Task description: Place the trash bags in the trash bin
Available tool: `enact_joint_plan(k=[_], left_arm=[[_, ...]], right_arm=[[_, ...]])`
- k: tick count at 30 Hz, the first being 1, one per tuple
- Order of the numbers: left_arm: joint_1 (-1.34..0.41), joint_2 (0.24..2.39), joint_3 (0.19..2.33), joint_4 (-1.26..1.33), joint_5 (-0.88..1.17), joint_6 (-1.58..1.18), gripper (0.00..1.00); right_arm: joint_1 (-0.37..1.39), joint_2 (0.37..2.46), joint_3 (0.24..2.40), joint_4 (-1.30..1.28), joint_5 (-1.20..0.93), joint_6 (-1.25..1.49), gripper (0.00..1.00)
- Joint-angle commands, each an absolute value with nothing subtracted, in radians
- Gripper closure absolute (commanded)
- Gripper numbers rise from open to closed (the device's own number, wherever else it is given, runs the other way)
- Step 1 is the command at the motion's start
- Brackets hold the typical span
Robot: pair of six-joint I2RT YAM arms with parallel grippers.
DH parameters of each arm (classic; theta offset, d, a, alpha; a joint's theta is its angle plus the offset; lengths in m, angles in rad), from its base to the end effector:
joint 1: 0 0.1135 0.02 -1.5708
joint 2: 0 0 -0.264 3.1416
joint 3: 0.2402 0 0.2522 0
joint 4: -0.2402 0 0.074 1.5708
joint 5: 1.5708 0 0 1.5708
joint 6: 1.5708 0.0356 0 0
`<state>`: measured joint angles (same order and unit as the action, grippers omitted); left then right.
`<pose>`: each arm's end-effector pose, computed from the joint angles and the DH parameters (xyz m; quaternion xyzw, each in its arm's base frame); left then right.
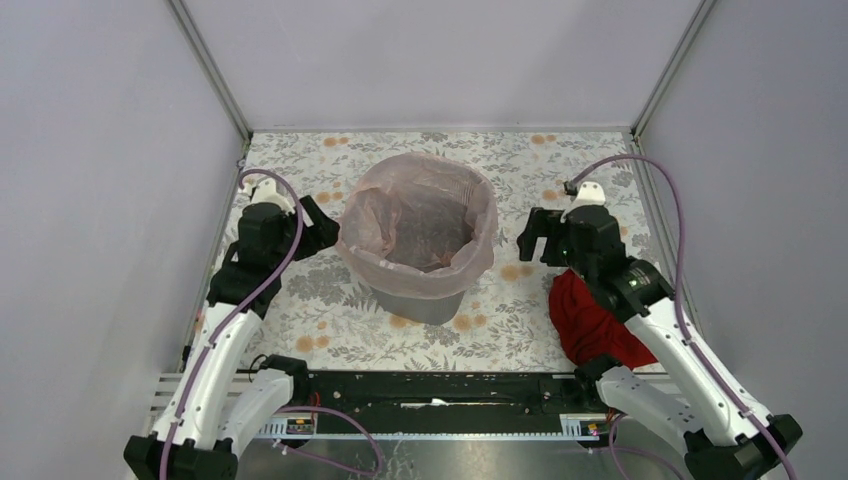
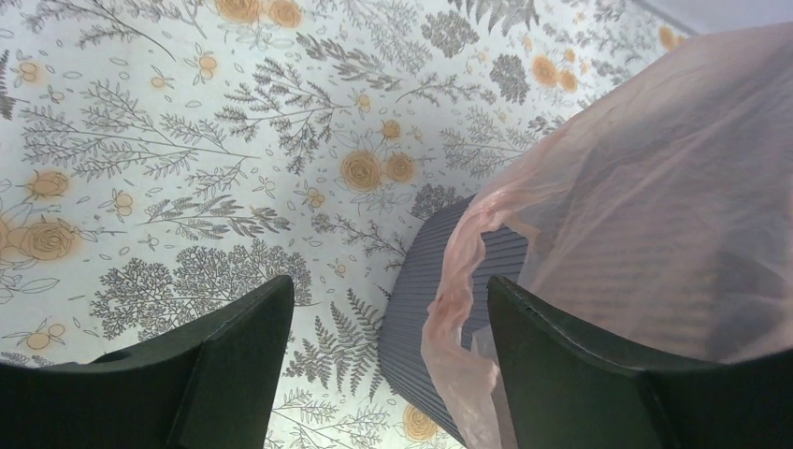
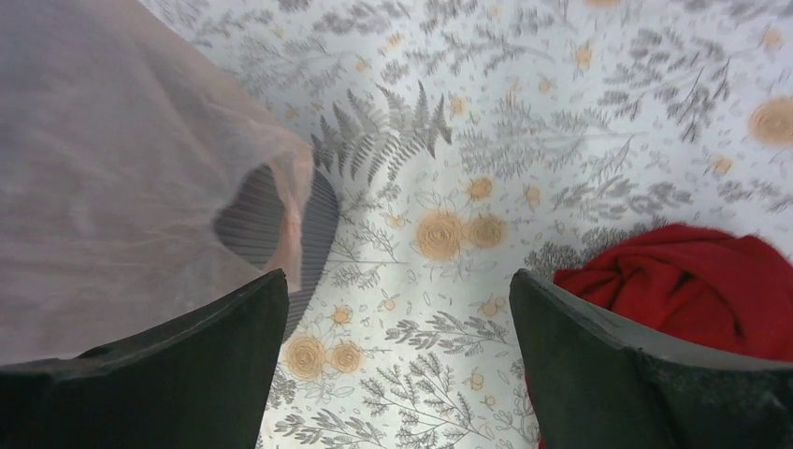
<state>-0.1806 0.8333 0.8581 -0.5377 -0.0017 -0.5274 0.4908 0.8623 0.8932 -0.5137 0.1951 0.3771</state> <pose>0.1784 -0.0325 0.3212 -0.1494 0.8503 -0.1742 0.4736 0.1688 0.0824 0.3309 0.0019 0.8531 0.1410 0.5024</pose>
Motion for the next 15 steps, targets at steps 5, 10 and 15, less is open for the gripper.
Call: enact_joint_plan(k=[5,10,15], left_arm=[[-0.178,0.751,0.843,-0.524,-0.005,-0.521,0.19],[-0.178,0.737,0.808,-0.531,0.03,-0.559,0.19],[-0.179,0.734,0.793,-0.529,0.061,-0.551,0.19]], right_arm=[[0.499,1.052,1.375,-0.526,-0.11,0.157,0.04],[0.665,1.294,1.65,-0.567,-0.167,0.11,0.0],[0.862,1.495,1.767,-0.633,-0.026,0.078,0.0]])
